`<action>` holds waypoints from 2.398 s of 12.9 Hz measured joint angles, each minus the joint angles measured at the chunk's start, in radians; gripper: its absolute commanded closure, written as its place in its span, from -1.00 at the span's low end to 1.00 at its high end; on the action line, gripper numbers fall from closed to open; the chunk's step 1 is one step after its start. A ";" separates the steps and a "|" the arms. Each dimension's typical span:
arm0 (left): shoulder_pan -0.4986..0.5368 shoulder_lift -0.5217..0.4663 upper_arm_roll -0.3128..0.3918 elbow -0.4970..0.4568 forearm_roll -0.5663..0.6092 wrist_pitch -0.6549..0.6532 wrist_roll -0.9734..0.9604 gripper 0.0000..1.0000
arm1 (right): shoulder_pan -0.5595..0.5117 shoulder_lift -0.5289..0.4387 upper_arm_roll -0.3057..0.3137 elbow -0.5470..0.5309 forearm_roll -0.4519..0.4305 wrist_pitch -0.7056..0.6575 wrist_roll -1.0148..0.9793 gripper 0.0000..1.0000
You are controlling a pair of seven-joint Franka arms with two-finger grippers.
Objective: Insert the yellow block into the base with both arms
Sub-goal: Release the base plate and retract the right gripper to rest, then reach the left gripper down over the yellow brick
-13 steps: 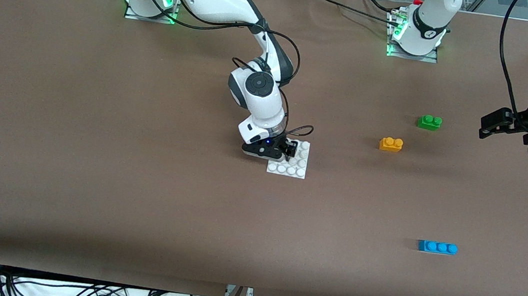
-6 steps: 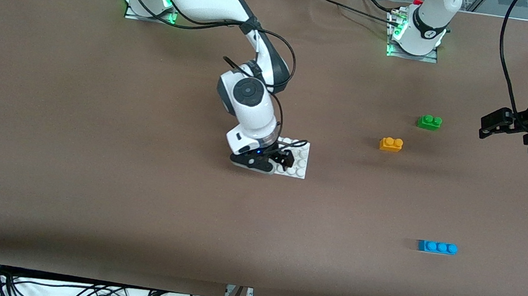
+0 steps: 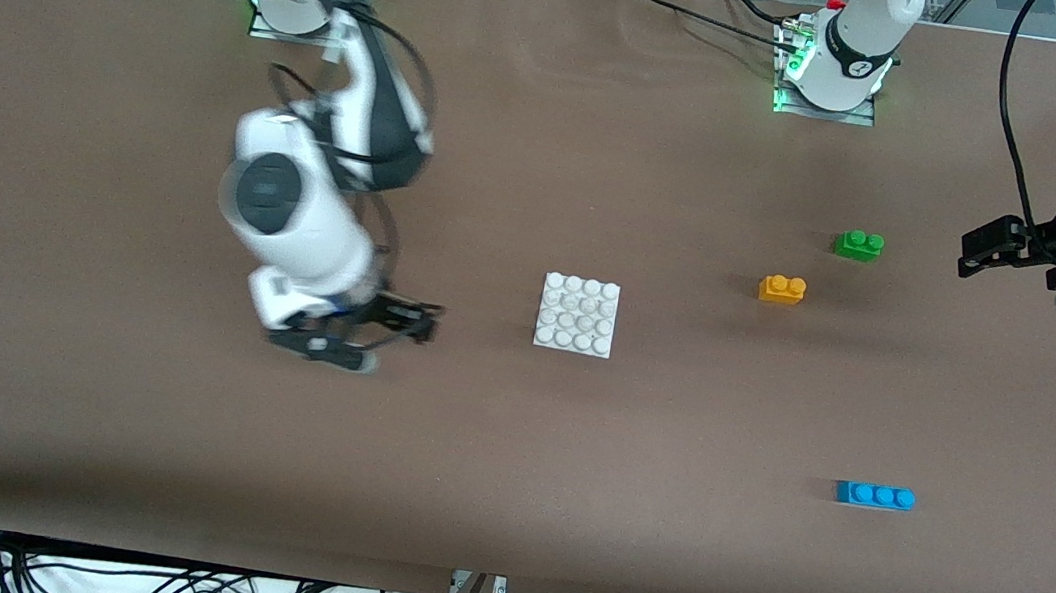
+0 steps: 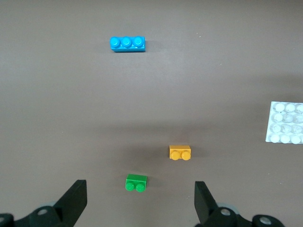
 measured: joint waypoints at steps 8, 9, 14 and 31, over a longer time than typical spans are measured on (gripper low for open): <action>-0.015 0.035 -0.023 0.044 -0.002 -0.001 0.000 -1.00 | -0.368 -0.441 0.095 -0.209 -0.119 -0.338 -0.384 -1.00; -0.019 0.039 -0.028 0.044 -0.002 -0.001 0.000 -1.00 | -0.425 -0.446 0.141 -0.210 -0.132 -0.346 -0.405 -1.00; -0.019 0.056 -0.032 0.044 -0.030 -0.050 0.000 -1.00 | -0.461 -0.447 0.194 -0.210 -0.191 -0.362 -0.412 -1.00; -0.035 0.177 -0.118 -0.594 -0.054 0.591 -0.006 -1.00 | -0.465 -0.449 0.194 -0.147 -0.227 -0.376 -0.412 -1.00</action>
